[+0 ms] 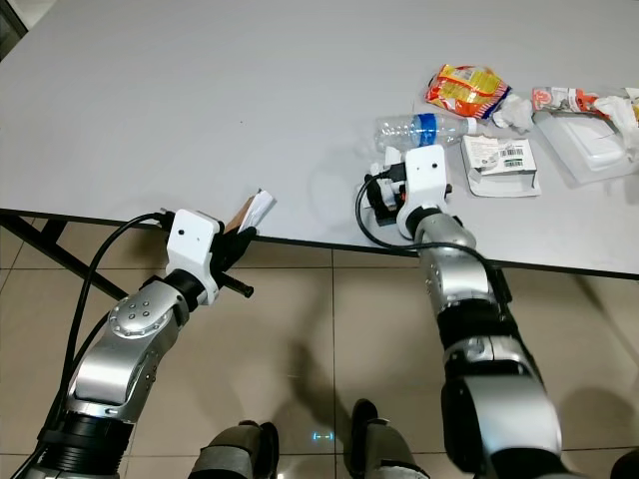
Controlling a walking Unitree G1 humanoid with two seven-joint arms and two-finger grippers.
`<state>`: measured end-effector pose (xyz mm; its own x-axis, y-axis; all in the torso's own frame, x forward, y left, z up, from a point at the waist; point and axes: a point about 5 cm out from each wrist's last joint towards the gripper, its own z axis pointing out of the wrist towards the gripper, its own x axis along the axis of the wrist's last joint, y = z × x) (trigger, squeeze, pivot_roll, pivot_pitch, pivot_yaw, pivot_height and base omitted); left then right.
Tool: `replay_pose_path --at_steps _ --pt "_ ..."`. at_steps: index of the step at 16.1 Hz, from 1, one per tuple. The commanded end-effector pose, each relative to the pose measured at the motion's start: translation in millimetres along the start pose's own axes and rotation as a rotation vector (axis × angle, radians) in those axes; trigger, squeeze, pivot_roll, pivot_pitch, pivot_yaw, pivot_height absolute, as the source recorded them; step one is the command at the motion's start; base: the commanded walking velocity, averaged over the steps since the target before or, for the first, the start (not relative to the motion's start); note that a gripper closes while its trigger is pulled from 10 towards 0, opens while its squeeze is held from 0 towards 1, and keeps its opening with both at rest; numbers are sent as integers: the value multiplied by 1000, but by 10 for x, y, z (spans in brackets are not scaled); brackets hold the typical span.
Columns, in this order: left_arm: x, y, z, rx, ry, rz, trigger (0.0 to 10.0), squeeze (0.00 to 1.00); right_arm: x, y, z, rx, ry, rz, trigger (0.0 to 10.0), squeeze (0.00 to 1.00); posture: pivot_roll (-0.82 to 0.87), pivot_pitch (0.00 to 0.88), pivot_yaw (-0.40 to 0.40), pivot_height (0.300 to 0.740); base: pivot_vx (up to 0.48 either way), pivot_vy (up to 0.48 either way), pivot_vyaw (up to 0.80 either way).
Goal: Picking trash to rubbish bin
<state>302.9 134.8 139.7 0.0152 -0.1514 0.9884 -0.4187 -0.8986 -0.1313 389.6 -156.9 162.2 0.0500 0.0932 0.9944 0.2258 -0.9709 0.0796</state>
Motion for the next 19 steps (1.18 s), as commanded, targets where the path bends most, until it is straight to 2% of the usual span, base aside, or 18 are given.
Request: replay_pose_path --at_steps 1,2,3,4,5,6,7,8,13,19 --pt "-129 16 -47 3 -58 -19 0 0 -363 -22 -67 36 -161 8 10000 1000 347 310 12 740 0 0 0" --pt "-129 17 -48 3 -59 -20 0 0 -401 -24 -74 44 -177 0 10000 1000 347 310 12 740 0 0 0" --pt "-131 16 -51 5 -61 -21 0 0 -488 -30 -98 67 -215 -6 4078 1000 348 314 9 740 0 0 0" --pt "-135 15 -57 8 -64 -23 0 0 -543 -26 -117 74 -237 -7 0 1000 349 316 4 740 0 0 0" --pt "-139 15 -62 11 -66 -24 0 0 -584 -21 -131 79 -256 -6 0 1000 349 316 4 740 0 0 0" --pt "-141 20 -63 12 -66 -25 0 0 -609 -22 -139 85 -267 -8 0 890 349 316 2 740 0 0 0" --pt "-142 28 -59 13 -66 -27 0 0 -644 -21 -152 94 -287 -17 0 47 349 314 1 740 0 0 0" --pt "-142 32 -54 13 -67 -28 0 0 -677 -19 -165 101 -307 -18 0 0 350 311 -1 740 0 0 0" --pt "-143 25 -26 18 -69 -32 0 0 -800 90 -265 115 -358 -37 0 0 346 297 4 740 0 0 0" --pt "-120 15 29 11 -66 -28 0 0 -754 223 -304 74 -320 -17 0 0 343 281 14 740 0 0 0"
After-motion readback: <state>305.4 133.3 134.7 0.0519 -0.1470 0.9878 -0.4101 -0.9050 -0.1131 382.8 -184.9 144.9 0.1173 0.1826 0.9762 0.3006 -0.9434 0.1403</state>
